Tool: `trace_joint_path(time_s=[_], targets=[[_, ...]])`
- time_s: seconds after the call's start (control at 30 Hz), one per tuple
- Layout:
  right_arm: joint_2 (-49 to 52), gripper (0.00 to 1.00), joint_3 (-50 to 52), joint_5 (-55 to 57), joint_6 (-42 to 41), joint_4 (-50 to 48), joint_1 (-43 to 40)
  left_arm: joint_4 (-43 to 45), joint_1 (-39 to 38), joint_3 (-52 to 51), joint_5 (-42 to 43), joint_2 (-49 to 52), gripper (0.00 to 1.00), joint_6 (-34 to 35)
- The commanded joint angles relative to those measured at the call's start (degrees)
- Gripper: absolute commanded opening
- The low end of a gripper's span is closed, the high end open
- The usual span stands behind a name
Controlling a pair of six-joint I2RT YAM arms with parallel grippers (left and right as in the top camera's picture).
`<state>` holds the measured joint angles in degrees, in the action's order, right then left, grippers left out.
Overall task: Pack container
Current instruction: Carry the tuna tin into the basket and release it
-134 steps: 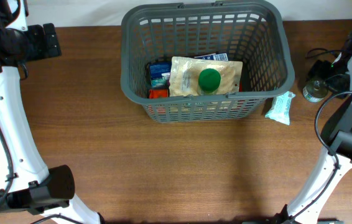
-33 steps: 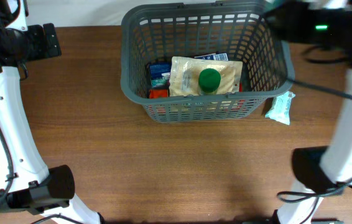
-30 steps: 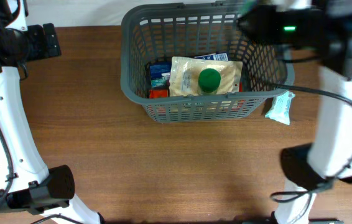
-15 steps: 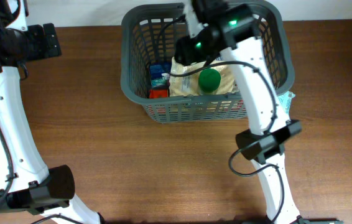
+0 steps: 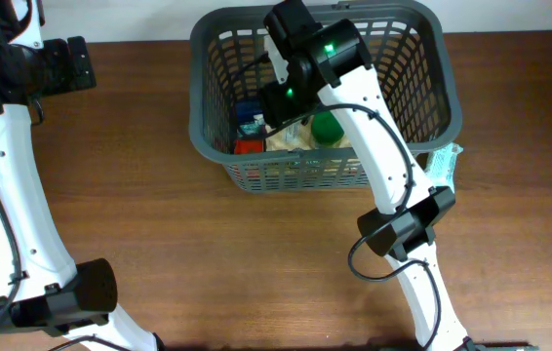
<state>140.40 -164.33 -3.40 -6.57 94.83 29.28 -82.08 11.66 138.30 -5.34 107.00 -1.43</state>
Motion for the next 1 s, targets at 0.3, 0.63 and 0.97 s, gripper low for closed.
trace_joint_path(time_s=[0.3,0.63,0.97], targets=[[-14.08,0.96,-0.26,7.08,3.37,-1.36,-4.44,-0.07,0.11,-0.22,0.57,0.15,0.99,0.79],[-28.96,0.97,-0.24,6.64,2.51,-3.72,-27.39,-0.04,0.11,-0.22,0.57,0.15,0.99,0.79],[-25.75,0.96,12.57,-9.11,-3.37,-4.63,-60.83,-0.07,0.11,-0.22,0.57,0.15,0.99,0.79]])
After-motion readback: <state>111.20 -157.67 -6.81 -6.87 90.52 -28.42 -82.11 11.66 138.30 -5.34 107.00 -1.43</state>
